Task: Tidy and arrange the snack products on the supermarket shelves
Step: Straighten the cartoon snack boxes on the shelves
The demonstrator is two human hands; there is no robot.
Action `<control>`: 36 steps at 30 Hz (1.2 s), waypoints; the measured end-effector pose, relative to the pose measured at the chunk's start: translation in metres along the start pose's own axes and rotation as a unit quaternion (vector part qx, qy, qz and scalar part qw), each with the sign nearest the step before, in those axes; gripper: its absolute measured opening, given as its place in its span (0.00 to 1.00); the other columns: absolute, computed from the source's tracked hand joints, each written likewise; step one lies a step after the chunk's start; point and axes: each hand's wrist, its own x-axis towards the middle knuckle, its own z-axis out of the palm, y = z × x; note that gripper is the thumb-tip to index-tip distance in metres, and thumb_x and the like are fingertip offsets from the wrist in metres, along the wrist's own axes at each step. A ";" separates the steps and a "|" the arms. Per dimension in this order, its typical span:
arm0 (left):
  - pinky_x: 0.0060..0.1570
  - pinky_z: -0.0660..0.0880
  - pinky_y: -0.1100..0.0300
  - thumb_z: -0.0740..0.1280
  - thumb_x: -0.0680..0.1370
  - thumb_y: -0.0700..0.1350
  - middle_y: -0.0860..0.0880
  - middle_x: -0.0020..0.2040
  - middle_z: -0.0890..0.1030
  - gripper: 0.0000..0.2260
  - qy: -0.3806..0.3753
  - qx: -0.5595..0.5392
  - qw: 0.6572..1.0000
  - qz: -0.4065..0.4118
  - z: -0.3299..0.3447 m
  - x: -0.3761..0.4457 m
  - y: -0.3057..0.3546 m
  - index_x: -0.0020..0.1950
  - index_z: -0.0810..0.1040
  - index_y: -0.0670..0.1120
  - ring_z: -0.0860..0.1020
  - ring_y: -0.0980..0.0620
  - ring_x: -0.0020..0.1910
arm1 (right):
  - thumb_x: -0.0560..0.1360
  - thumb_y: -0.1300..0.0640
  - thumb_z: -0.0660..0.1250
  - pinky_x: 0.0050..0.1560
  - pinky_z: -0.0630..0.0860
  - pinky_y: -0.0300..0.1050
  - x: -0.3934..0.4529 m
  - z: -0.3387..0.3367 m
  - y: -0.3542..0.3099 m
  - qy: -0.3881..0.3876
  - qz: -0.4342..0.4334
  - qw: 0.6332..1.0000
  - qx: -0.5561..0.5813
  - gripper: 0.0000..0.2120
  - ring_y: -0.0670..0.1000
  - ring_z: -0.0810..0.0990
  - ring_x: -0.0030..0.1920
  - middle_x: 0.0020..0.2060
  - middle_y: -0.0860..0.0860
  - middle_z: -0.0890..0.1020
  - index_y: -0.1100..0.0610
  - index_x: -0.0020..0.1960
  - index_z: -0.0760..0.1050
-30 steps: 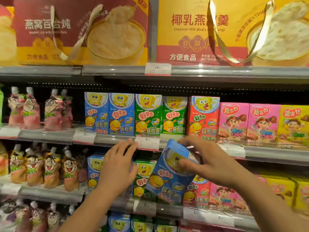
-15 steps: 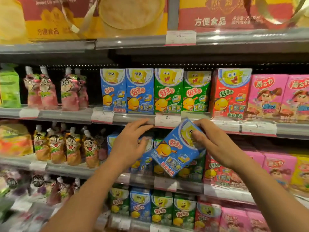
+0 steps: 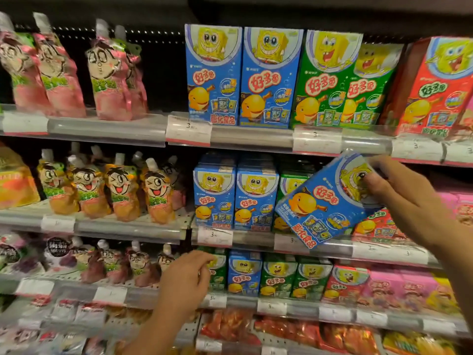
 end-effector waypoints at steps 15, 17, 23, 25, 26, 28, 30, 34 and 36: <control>0.50 0.80 0.53 0.62 0.81 0.49 0.49 0.77 0.59 0.30 -0.229 0.120 0.966 0.007 0.077 0.012 0.039 0.81 0.54 0.51 0.76 0.46 0.62 | 0.74 0.29 0.60 0.53 0.75 0.44 -0.195 0.121 0.005 -0.086 0.226 0.970 -0.003 0.21 0.40 0.81 0.55 0.56 0.38 0.82 0.36 0.63 0.71; 0.45 0.81 0.54 0.65 0.79 0.48 0.48 0.73 0.62 0.30 -0.219 0.123 0.968 0.006 0.080 0.010 0.037 0.79 0.59 0.50 0.78 0.46 0.58 | 0.71 0.27 0.60 0.55 0.75 0.43 -0.209 0.121 0.008 -0.099 0.269 0.958 0.013 0.24 0.39 0.80 0.57 0.57 0.36 0.81 0.33 0.64 0.69; 0.37 0.80 0.56 0.73 0.75 0.48 0.46 0.63 0.67 0.28 -0.197 0.171 0.965 -0.007 0.082 0.012 0.046 0.72 0.68 0.48 0.77 0.46 0.53 | 0.71 0.27 0.61 0.52 0.76 0.38 -0.218 0.119 0.011 -0.107 0.293 0.950 0.012 0.24 0.39 0.79 0.58 0.59 0.34 0.79 0.36 0.63 0.73; 0.34 0.77 0.56 0.77 0.72 0.47 0.46 0.61 0.68 0.27 -0.194 0.175 0.965 -0.007 0.081 0.011 0.047 0.67 0.70 0.49 0.76 0.46 0.50 | 0.71 0.24 0.59 0.50 0.77 0.38 -0.213 0.119 0.011 -0.101 0.288 0.952 0.002 0.27 0.38 0.79 0.58 0.59 0.32 0.78 0.37 0.63 0.72; 0.33 0.76 0.56 0.78 0.70 0.46 0.46 0.60 0.69 0.27 -0.198 0.174 0.965 -0.006 0.079 0.010 0.047 0.65 0.70 0.49 0.77 0.46 0.49 | 0.70 0.23 0.58 0.50 0.78 0.40 -0.210 0.120 0.012 -0.099 0.286 0.953 0.001 0.28 0.38 0.78 0.58 0.59 0.31 0.77 0.36 0.64 0.71; 0.32 0.75 0.56 0.80 0.67 0.44 0.47 0.56 0.73 0.27 -0.213 0.180 0.960 0.005 0.074 0.006 0.048 0.60 0.72 0.49 0.78 0.46 0.46 | 0.72 0.25 0.59 0.48 0.81 0.43 -0.204 0.123 0.013 -0.094 0.279 0.955 0.018 0.27 0.39 0.79 0.58 0.59 0.33 0.78 0.37 0.65 0.71; 0.32 0.76 0.55 0.83 0.61 0.42 0.48 0.50 0.78 0.28 -0.215 0.193 0.957 0.015 0.070 0.002 0.046 0.56 0.75 0.48 0.79 0.46 0.43 | 0.75 0.30 0.61 0.45 0.81 0.42 -0.198 0.126 0.013 -0.093 0.275 0.956 0.030 0.23 0.40 0.80 0.58 0.58 0.35 0.80 0.38 0.66 0.72; 0.39 0.79 0.51 0.87 0.49 0.43 0.47 0.50 0.79 0.39 -0.191 0.207 0.959 0.025 0.062 -0.001 0.031 0.59 0.80 0.48 0.79 0.44 0.46 | 0.75 0.31 0.62 0.44 0.77 0.35 -0.191 0.133 0.017 -0.091 0.284 0.954 0.020 0.22 0.37 0.80 0.55 0.57 0.35 0.81 0.36 0.66 0.71; 0.38 0.78 0.50 0.87 0.49 0.46 0.48 0.48 0.79 0.37 -0.170 0.213 0.961 0.042 0.051 0.000 0.024 0.56 0.82 0.49 0.79 0.45 0.45 | 0.74 0.29 0.63 0.42 0.77 0.35 -0.188 0.139 0.022 -0.082 0.284 0.955 0.007 0.22 0.36 0.80 0.53 0.55 0.36 0.82 0.37 0.63 0.74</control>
